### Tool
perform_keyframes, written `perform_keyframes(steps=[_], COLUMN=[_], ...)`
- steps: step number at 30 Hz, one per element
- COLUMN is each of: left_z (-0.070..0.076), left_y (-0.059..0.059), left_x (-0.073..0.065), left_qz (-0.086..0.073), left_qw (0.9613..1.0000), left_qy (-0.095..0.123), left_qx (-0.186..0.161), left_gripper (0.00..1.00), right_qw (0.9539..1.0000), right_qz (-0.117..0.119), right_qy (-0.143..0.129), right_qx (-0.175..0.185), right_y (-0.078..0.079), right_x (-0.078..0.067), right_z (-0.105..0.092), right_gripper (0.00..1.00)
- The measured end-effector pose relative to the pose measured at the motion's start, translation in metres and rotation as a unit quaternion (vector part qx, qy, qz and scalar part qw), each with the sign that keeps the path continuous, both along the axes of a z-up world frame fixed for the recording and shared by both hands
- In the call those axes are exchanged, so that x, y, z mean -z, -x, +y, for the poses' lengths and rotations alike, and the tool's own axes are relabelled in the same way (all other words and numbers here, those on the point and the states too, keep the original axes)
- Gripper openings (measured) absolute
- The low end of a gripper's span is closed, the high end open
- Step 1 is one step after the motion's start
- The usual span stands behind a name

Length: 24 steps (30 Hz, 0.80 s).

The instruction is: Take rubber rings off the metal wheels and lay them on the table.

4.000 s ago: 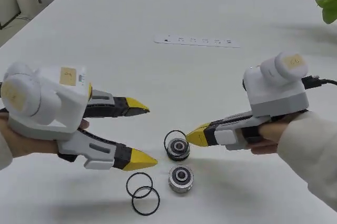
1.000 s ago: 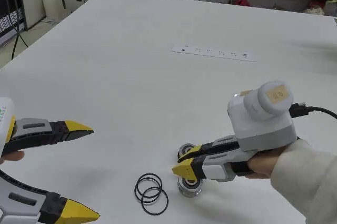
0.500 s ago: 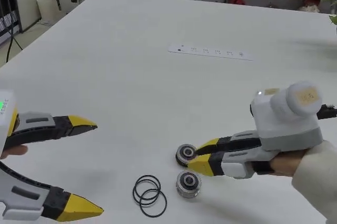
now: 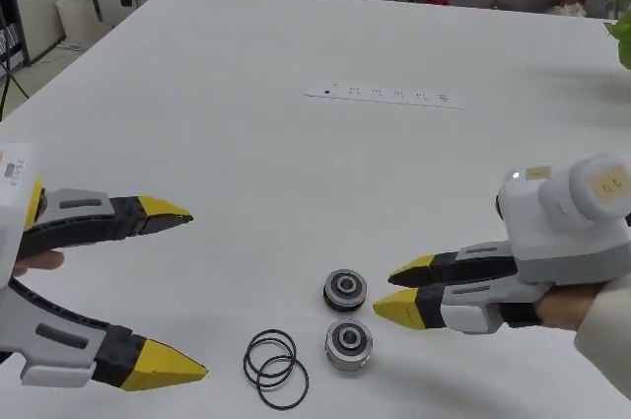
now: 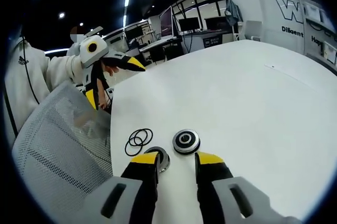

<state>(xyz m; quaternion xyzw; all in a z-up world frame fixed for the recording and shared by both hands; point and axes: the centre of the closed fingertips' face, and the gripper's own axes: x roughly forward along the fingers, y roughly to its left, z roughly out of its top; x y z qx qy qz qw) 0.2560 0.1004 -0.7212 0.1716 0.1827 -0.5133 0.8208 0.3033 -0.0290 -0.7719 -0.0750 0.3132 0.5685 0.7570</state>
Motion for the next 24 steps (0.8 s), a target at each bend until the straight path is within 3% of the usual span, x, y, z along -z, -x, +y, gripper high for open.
perform_keyframes(steps=[6,12,15,19,24], left_z=[-0.007,-0.023,-0.034,-0.043,-0.057], left_y=[-0.009,-0.016,-0.018,-0.021,-0.027], left_x=[-0.006,-0.011,-0.015,-0.014,-0.013], left_qz=[-0.006,-0.015,-0.014,-0.019,-0.018], left_qw=[1.0000,0.9996,0.9991,0.9985,0.9975], left_qy=[0.005,0.011,0.025,0.018,0.026], left_qx=[0.006,0.023,0.033,0.047,0.063], left_gripper=[0.82,0.80,0.78,0.76,0.70], right_qw=[1.0000,0.9999,0.9999,0.9999,0.9999], right_qz=[-0.001,-0.003,-0.003,-0.003,-0.003], right_qy=[0.000,-0.006,-0.006,-0.007,-0.006], right_qx=[0.007,0.009,0.010,0.010,0.009], right_y=[-0.002,-0.002,-0.003,-0.003,-0.003], right_x=[0.003,0.003,0.003,0.004,0.006], right_z=[-0.005,-0.007,-0.007,-0.007,-0.007], right_gripper=[0.25,0.25,0.25,0.25,0.25])
